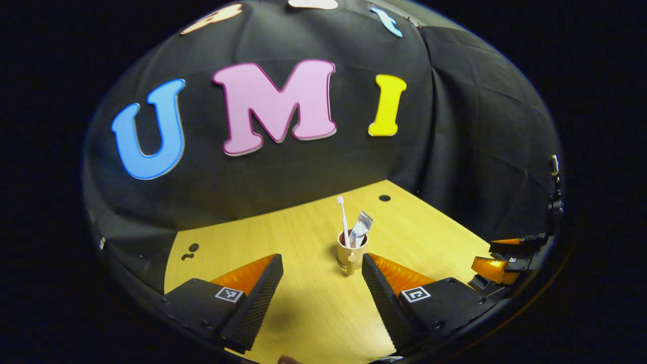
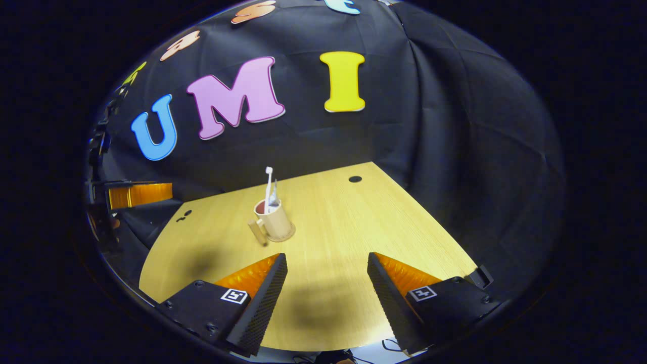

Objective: Put the toothbrush and toothpaste on the desktop into the cup, then pick up the cup and place it on the coaster on the desktop.

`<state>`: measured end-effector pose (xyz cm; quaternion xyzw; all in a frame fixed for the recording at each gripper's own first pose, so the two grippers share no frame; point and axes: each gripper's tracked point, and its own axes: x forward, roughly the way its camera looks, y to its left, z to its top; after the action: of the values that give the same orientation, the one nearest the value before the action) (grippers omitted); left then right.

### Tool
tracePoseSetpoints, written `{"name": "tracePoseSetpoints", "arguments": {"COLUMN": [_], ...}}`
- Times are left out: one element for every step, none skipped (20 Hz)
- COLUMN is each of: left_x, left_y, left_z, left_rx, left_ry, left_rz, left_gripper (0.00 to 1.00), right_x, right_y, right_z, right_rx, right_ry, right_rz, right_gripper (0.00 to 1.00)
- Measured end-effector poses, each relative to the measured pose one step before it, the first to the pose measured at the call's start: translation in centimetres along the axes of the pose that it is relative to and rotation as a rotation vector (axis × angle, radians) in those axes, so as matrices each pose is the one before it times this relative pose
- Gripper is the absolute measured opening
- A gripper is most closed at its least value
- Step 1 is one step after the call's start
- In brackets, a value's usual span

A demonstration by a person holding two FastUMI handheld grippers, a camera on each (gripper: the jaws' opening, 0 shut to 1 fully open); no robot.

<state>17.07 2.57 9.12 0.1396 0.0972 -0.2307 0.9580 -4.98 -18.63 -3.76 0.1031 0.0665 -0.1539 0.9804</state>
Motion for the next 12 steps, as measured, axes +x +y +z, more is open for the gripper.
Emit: {"name": "tracePoseSetpoints", "arguments": {"left_x": [-2.024, -1.932, -1.988, -1.97, -1.586, -1.599, -1.359, -1.238, -1.321, -1.13, -1.035, -0.835], "left_y": [0.36, 0.318, 0.494, 0.412, 0.52, 0.432, 0.397, 0.449, 0.625, 0.576, 0.507, 0.474], "left_z": [0.052, -0.065, -0.025, 0.039, -0.122, -0.187, -0.12, -0.115, 0.045, -0.088, -0.274, -0.368], "left_rx": [-0.01323, -0.01375, -0.0137, -0.01788, -0.0313, -0.03656, -0.0322, -0.02908, -0.01983, -0.01083, -0.00596, -0.00944], "left_ry": [-0.03765, -0.0369, -0.03601, -0.03509, -0.02248, -0.01774, -0.02198, -0.01611, -0.0157, -0.01244, -0.00958, -0.00381], "left_rz": [0.01237, 0.01706, 0.01429, 0.01709, 0.02488, 0.01695, 0.01255, 0.01141, 0.00429, 0.00797, 0.00501, 0.01548], "left_gripper": [0.98, 0.98, 0.98, 0.98, 0.98, 0.97, 0.98, 0.97, 0.97, 0.99, 0.99, 0.99], "right_x": [-0.983, -0.97, -0.855, -0.945, -1.024, -0.818, -0.907, -0.873, -0.914, -0.778, -0.72, -0.756], "right_y": [1.115, 1.13, 1.067, 1.009, 0.848, 0.724, 0.852, 0.703, 0.491, 0.477, 0.305, 0.063], "right_z": [0.651, 0.44, 0.329, 0.336, 0.337, 0.195, -0.06, -0.242, -0.137, -0.239, -0.298, -0.366], "right_rx": [-0.00422, -0.00367, -0.00638, -0.01039, -0.01137, -0.00833, -0.00502, 0.00032, 0.00114, 0.0019, -0.00039, 0.00085], "right_ry": [-0.02122, -0.01924, -0.01895, -0.01902, -0.021, -0.01819, -0.00739, -0.00078, -0.00056, -0.00014, 0.0011, 0.00244], "right_rz": [0.00947, 0.01211, 0.0119, 0.00757, 0.00273, 0.00308, 0.00508, 0.00587, 0.00554, 0.00414, 0.0028, -0.00523], "right_gripper": [0.98, 0.98, 0.98, 0.98, 0.98, 0.98, 0.98, 0.98, 0.98, 0.98, 0.98, 0.98]}}
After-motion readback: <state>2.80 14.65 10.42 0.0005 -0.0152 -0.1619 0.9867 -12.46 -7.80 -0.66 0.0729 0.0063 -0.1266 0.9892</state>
